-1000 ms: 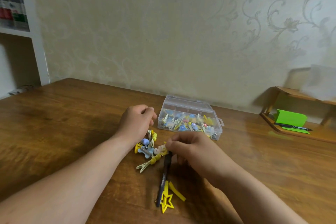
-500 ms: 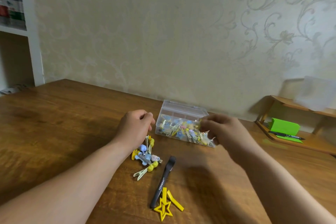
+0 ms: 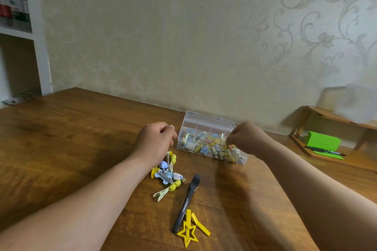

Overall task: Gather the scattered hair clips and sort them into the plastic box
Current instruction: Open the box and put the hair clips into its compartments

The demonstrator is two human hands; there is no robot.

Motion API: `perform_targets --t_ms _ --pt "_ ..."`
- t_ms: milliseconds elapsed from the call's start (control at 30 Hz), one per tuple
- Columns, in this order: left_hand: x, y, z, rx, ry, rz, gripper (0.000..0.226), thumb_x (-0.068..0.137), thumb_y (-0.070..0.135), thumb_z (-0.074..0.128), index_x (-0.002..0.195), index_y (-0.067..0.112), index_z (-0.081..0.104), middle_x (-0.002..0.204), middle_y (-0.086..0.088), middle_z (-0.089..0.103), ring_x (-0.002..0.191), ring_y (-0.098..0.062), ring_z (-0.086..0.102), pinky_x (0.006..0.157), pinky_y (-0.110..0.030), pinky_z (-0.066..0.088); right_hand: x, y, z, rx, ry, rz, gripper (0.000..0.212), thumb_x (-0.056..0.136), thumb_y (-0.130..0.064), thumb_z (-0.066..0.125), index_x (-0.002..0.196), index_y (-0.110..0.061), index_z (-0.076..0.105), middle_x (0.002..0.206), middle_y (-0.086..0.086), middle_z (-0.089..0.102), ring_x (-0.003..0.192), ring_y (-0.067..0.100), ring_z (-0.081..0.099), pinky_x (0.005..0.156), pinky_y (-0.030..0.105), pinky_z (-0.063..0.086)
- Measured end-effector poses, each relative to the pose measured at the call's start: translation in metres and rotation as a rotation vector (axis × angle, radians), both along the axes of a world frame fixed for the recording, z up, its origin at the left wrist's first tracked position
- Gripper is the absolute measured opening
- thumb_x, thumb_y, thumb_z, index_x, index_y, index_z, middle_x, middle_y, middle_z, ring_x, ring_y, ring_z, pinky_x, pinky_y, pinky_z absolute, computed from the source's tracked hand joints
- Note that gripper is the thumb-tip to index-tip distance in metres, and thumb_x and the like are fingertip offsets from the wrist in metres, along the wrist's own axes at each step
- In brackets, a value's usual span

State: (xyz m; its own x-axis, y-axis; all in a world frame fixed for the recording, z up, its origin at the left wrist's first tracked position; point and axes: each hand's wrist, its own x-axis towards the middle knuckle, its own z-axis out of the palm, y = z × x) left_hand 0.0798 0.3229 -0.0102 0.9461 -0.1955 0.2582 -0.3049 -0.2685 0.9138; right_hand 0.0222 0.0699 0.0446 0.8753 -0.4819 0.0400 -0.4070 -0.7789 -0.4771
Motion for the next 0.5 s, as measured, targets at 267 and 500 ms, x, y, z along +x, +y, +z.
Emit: perform_targets --t_ms 267,500 --pt "-0.0003 -0.0001 0.0009 0.012 -0.003 0.008 0.036 0.109 0.028 0.051 0.086 0.017 0.076 0.080 -0.004 0.071 0.079 -0.022 0.065 0.069 -0.033 0.049 0.0035 -0.0043 -0.0026 -0.097 0.065 -0.048 0.028 0.084 -0.015 0.074 0.105 0.002 0.079 0.063 0.006 0.057 0.053 0.024 0.050 0.054 0.027 0.042" --pt "0.0004 -0.0006 -0.0005 0.018 -0.013 0.009 0.035 0.110 0.029 0.051 0.088 0.017 0.076 0.081 -0.004 0.071 0.076 -0.018 0.063 0.068 -0.032 0.048 -0.0054 0.0023 -0.0049 -0.090 -0.032 -0.029 0.024 0.092 -0.017 0.070 0.103 0.001 0.081 0.083 0.017 0.078 0.059 0.020 0.052 0.056 0.028 0.044"
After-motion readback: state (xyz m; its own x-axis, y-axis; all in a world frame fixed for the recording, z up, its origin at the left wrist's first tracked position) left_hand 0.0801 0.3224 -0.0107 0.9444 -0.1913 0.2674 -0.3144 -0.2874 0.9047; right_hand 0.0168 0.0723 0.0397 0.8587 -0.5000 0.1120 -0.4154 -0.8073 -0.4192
